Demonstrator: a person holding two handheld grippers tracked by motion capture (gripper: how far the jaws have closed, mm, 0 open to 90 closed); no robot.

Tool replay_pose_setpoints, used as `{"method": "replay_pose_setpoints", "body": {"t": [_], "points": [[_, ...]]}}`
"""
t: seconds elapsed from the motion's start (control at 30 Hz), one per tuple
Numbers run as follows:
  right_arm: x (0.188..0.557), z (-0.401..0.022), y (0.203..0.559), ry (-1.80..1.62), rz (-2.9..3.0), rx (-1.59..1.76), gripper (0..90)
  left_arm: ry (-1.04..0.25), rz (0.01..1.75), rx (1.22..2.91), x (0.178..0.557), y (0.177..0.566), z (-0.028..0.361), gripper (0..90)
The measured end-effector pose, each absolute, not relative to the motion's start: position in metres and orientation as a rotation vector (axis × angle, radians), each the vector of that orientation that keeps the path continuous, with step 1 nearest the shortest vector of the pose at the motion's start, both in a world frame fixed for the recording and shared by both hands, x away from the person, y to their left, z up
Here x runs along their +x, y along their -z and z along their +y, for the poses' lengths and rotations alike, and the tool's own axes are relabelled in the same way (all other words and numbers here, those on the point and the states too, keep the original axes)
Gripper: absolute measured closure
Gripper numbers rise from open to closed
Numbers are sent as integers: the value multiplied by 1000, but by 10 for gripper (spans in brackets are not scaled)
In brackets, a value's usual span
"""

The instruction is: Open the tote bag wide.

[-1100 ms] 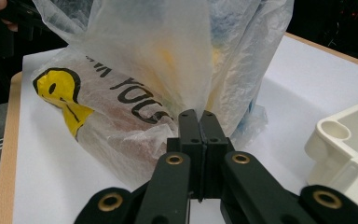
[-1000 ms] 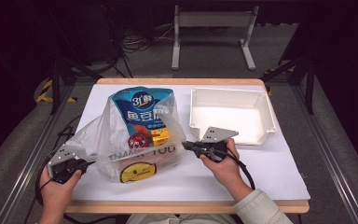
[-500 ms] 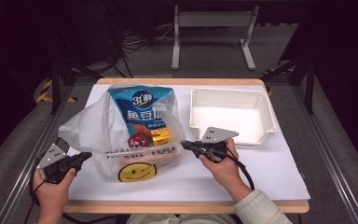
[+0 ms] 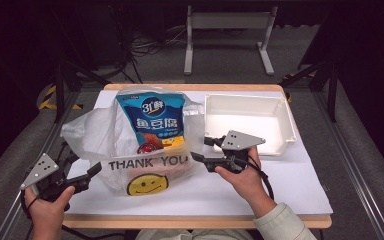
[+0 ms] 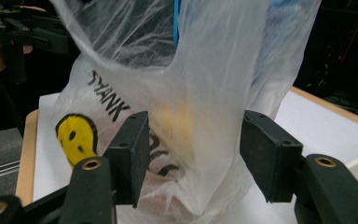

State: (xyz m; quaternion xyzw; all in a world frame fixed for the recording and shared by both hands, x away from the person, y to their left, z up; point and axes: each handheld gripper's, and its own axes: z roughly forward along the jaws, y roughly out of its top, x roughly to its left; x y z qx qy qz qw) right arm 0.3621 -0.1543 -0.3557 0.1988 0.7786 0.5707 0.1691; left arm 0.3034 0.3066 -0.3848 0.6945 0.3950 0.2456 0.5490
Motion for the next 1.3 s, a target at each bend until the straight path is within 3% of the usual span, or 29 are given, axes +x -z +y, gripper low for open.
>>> {"method": "replay_pose_setpoints", "body": {"t": [0.07,0.1,0.13,0.2,0.3,0.5,1.3], "points": [[364,-154,354,-1617,2215,557,508,-583,935,1634,308,382,307,224],[366,-152,350,-1601,2231,546,634,-572,931,1633,313,381,308,224],[369,-151,348,-1596,2239,538,744,-558,927,1637,316,381,308,332],[372,-149,345,-1588,2247,541,878,-561,917,1655,320,381,308,585],[377,-146,344,-1587,2242,544,900,-567,918,1661,323,381,308,774],[388,-138,351,-1565,2261,561,900,-587,952,1659,329,384,310,844],[401,-148,387,-1456,2339,689,900,-580,986,1729,348,398,298,850]]}}
